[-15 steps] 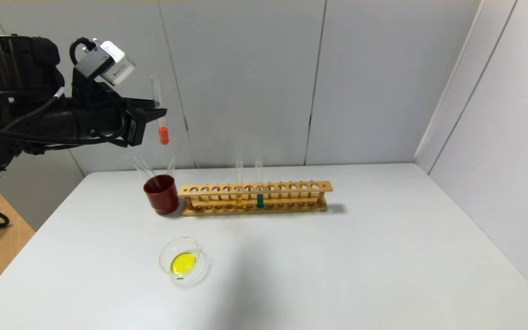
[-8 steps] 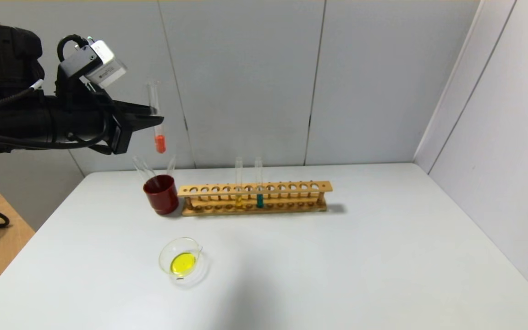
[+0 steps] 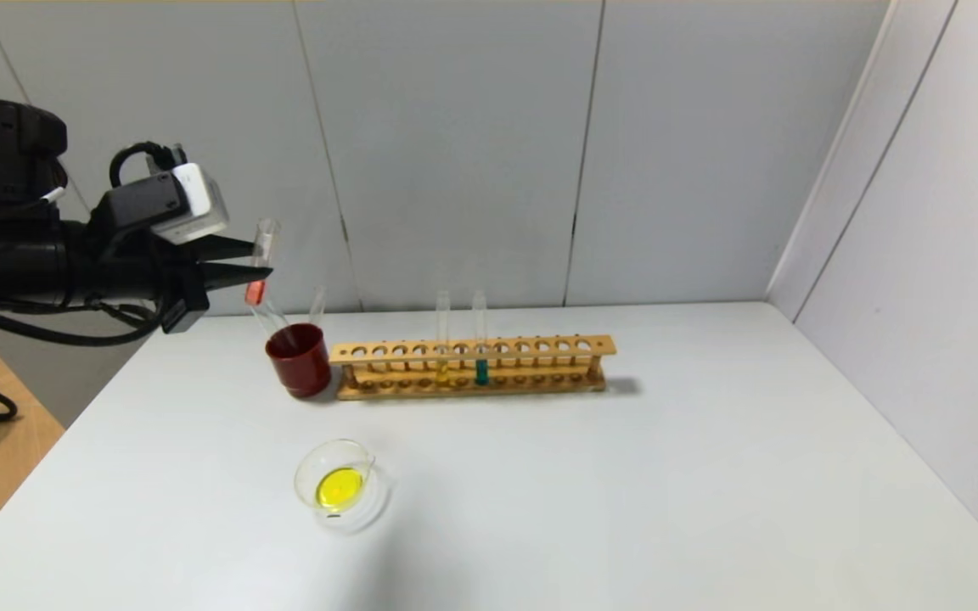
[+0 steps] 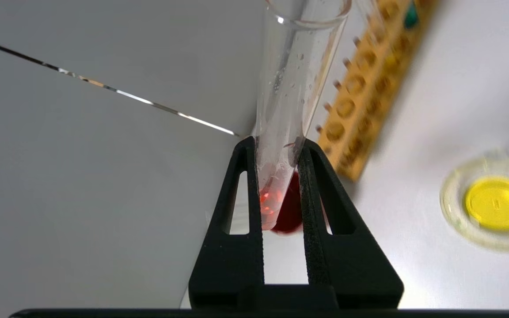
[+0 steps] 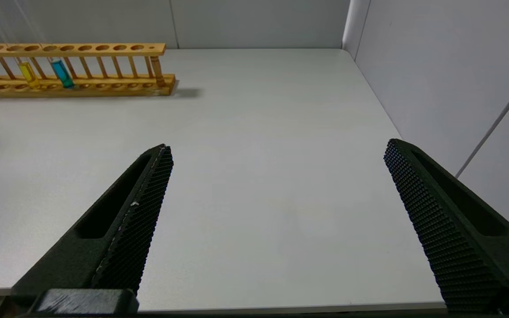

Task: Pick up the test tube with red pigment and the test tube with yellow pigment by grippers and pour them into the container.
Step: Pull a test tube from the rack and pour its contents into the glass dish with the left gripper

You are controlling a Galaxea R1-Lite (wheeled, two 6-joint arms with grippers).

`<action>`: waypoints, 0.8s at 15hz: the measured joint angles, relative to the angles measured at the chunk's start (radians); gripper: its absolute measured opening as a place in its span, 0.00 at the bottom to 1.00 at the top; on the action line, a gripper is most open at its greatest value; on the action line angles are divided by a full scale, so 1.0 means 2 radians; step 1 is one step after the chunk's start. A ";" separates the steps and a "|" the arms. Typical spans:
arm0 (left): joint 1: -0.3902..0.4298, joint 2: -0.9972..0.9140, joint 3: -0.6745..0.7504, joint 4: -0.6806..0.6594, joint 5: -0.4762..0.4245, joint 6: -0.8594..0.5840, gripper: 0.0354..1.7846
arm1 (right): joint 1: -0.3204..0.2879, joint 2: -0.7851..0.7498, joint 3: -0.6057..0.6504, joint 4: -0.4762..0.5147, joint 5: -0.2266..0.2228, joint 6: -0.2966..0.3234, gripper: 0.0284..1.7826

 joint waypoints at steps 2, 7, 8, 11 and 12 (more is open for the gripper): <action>0.003 0.000 0.008 0.006 0.001 0.046 0.15 | 0.000 0.000 0.000 0.000 0.000 0.000 0.98; 0.025 0.000 0.041 0.005 0.002 0.142 0.15 | 0.000 0.000 0.000 0.000 0.000 0.000 0.98; 0.030 0.000 0.045 0.004 0.003 0.155 0.15 | 0.000 0.000 0.000 0.000 0.000 0.000 0.98; 0.039 -0.001 0.065 0.004 0.000 0.206 0.15 | 0.000 0.000 0.000 0.000 0.000 0.000 0.98; 0.039 -0.001 0.074 0.003 0.001 0.212 0.15 | 0.000 0.000 0.000 0.000 0.000 0.000 0.98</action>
